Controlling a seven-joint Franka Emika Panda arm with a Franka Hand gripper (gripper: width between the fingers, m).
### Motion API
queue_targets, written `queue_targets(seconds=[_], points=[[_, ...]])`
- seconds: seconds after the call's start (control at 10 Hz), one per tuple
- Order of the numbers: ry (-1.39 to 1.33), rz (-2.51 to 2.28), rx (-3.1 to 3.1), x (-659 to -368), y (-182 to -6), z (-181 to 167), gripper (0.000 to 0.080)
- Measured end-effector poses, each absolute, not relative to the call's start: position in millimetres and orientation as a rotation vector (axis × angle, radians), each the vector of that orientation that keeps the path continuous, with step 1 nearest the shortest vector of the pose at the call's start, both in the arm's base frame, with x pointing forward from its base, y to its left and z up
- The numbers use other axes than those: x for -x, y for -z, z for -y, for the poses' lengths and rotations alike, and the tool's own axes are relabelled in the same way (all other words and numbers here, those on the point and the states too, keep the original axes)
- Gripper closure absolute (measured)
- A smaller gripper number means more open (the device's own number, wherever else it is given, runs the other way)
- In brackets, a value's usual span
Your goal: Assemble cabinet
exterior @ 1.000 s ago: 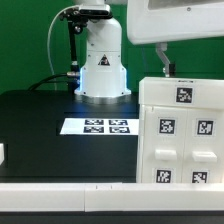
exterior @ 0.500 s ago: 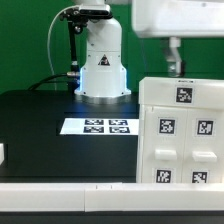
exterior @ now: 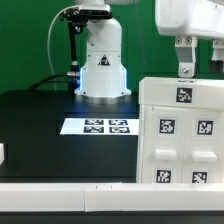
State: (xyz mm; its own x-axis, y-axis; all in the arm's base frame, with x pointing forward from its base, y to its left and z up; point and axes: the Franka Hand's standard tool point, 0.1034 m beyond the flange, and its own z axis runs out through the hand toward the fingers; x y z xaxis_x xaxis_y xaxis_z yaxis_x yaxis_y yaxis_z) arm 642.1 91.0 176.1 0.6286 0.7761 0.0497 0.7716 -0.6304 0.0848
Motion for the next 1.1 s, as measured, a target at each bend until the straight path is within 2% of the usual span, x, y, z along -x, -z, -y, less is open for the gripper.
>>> queue_targets(seconds=[0.2, 0.4, 0.8, 1.0, 1.1], points=[[-0.028, -1.433, -2.74, -630, -165.9, -85, 0.0004], [-0.008, -1.426, -2.747, -631, -158.2, -79, 0.0004], [-0.028, -1.411, -2.748, -632, -153.6, -78, 0.0004], [-0.03, -1.337, -2.786, -632, -153.5, -78, 0.0249], [-0.032, -1.268, -2.819, -632, -153.5, -78, 0.0249]])
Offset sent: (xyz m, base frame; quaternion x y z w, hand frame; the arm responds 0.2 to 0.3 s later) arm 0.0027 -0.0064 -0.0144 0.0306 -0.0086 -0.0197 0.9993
